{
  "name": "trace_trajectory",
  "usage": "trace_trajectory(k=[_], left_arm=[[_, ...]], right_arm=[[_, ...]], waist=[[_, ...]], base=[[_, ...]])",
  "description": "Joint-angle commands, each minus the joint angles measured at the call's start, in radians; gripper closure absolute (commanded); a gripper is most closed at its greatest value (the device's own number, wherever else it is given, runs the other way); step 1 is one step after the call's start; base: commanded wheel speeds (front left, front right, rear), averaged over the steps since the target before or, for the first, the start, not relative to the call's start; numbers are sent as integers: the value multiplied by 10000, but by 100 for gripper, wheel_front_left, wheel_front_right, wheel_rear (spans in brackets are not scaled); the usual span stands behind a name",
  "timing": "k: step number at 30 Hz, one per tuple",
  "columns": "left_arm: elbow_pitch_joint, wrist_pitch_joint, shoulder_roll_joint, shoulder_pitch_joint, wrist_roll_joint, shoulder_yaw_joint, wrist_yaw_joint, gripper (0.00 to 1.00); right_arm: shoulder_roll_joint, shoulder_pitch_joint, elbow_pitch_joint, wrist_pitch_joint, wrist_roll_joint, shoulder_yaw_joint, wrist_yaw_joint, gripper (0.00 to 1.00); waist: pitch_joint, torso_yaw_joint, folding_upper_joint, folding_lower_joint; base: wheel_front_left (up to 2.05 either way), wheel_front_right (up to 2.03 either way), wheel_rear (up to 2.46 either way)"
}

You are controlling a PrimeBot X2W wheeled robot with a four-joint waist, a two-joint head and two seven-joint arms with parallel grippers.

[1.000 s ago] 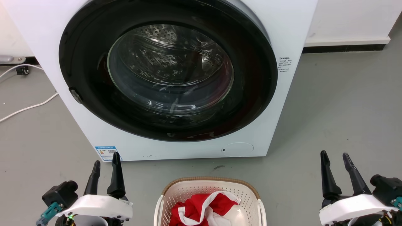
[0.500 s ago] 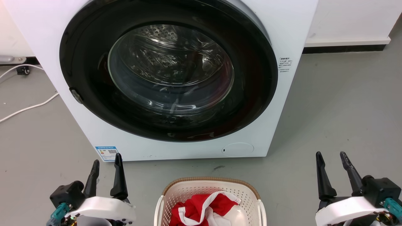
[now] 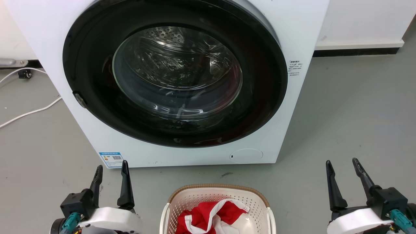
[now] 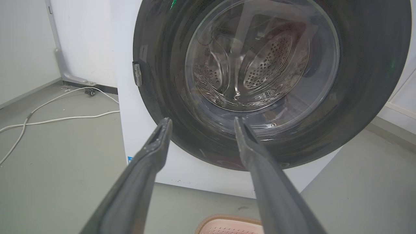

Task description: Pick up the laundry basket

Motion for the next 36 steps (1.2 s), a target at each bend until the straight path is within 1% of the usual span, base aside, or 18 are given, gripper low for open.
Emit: trace_trajectory(k=[1, 12, 23, 28, 36], left_arm=[[-93, -106, 33, 84, 257, -26, 50, 0], [-168, -318, 34, 215, 1536, -117, 302, 0], [-238, -514, 36, 324, 2343, -146, 451, 0], [-183, -505, 36, 319, 2330, -136, 483, 0], [-166, -497, 36, 343, 2315, -164, 564, 0]], right_arm=[[-49, 82, -78, -96, -234, -21, -3, 0], [-52, 193, -109, -304, -1171, -173, -3, 0], [-56, 247, -164, -500, -1869, -124, -3, 0], [-55, 266, -147, -483, -1649, -175, -5, 0], [-55, 285, -80, -483, -1615, -244, -5, 0]], waist=[[-3, 3, 0, 0], [-13, 6, 0, 0], [35, 12, 0, 0], [46, 22, 0, 0], [51, 40, 0, 0]], base=[[0, 0, 0], [0, 0, 0], [0, 0, 0], [0, 0, 0], [0, 0, 0]])
